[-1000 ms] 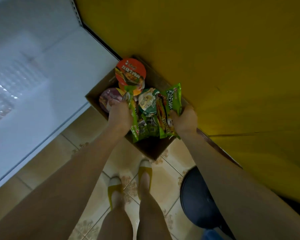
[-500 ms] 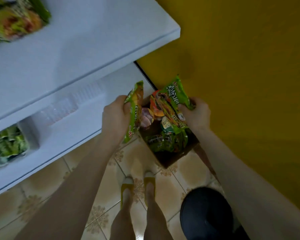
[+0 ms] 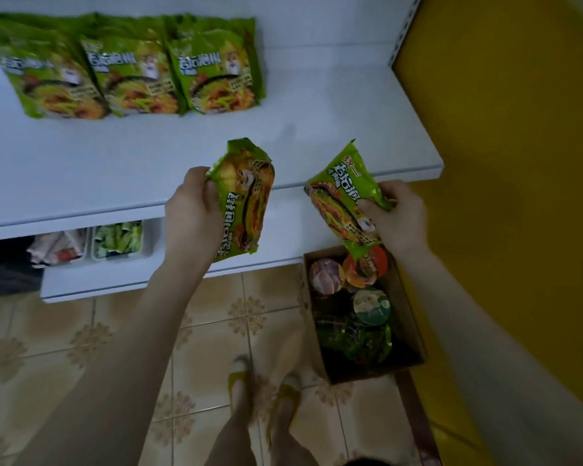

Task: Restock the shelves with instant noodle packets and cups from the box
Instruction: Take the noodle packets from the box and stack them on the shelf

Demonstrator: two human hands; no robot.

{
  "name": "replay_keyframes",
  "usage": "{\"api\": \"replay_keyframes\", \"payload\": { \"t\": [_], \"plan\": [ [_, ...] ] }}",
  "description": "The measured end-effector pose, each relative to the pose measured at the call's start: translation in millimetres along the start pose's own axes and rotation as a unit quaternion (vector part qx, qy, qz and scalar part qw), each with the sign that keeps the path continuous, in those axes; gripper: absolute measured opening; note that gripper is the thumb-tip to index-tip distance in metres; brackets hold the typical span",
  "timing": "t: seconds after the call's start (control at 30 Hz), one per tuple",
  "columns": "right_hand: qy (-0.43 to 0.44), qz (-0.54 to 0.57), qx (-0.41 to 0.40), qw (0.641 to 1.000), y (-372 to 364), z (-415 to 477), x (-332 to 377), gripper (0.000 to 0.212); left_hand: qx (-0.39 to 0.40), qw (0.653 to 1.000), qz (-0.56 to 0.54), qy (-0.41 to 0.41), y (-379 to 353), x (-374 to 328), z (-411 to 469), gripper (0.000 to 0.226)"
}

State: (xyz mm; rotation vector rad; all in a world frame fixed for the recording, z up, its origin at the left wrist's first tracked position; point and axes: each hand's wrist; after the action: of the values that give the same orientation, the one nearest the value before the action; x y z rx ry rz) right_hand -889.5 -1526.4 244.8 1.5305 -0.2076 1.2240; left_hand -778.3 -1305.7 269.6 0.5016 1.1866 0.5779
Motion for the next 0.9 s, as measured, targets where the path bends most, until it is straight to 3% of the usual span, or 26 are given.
{"api": "replay_keyframes", "payload": {
  "t": [0.37, 0.57, 0.9],
  "plan": [
    [0.127, -0.009, 0.088, 0.988, -104, 26, 124, 0.03, -0.111, 0.985, 0.091, 0.094, 102, 77, 62, 0.029],
    [0.146, -0.003, 0.114, 0.983, -157, 28, 169, 0.032, -0.147, 0.976, 0.093, 0.133, 131, 105, 90, 0.028],
    [0.251, -0.021, 0.155, 0.955, -236, 53, 228, 0.038, -0.184, 0.953, 0.12, 0.21, 158, 138, 97, 0.027]
  ]
}}
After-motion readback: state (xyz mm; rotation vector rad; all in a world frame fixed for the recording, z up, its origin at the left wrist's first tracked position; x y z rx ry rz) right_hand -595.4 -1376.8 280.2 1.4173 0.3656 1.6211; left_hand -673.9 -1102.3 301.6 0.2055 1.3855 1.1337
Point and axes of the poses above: each hand's wrist, its own z-axis towards the middle knuckle, its own y-axis out of the back of the hand, x = y × z, and after that the axes turned 13 degrees about -x, right-handed
